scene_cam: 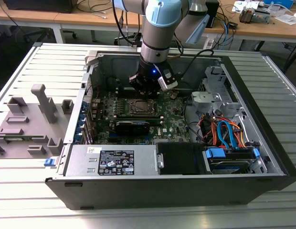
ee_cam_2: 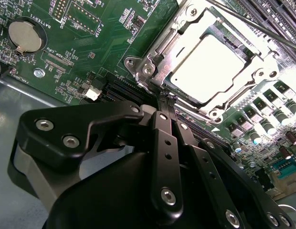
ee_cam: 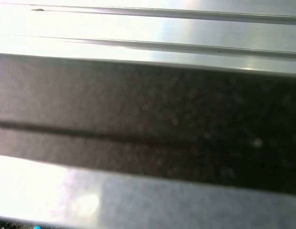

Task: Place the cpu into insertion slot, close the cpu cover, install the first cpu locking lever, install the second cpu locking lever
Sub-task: 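Install the second cpu locking lever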

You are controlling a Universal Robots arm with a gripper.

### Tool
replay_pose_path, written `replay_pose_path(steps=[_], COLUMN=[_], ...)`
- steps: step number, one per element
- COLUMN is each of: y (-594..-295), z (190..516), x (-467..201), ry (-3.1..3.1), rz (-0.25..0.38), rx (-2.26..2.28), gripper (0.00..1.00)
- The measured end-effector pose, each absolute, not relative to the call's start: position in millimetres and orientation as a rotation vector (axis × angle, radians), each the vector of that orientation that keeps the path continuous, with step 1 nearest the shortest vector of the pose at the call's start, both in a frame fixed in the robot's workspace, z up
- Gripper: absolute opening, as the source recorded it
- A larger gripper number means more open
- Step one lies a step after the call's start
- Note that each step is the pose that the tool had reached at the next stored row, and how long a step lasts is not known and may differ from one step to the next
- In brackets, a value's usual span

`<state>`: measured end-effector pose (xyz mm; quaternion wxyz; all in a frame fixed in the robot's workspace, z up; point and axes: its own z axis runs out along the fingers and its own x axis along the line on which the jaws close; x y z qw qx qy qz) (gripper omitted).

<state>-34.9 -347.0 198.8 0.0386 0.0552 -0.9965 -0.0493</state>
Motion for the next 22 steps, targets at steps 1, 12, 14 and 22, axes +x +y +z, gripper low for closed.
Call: replay_pose_path(steps=[1, 12, 14, 22], y=[-347.0, -347.0, -347.0, -347.0], z=[198.8, 198.8, 198.8, 198.8], x=[-34.9, -34.9, -34.9, -34.9], ry=[-3.056, -3.056, -3.056, -3.056], rz=[-0.151, -0.151, -0.151, -0.151], rx=[0.169, 0.169, 0.169, 0.169], gripper=[0.11, 0.11, 0.11, 0.11])
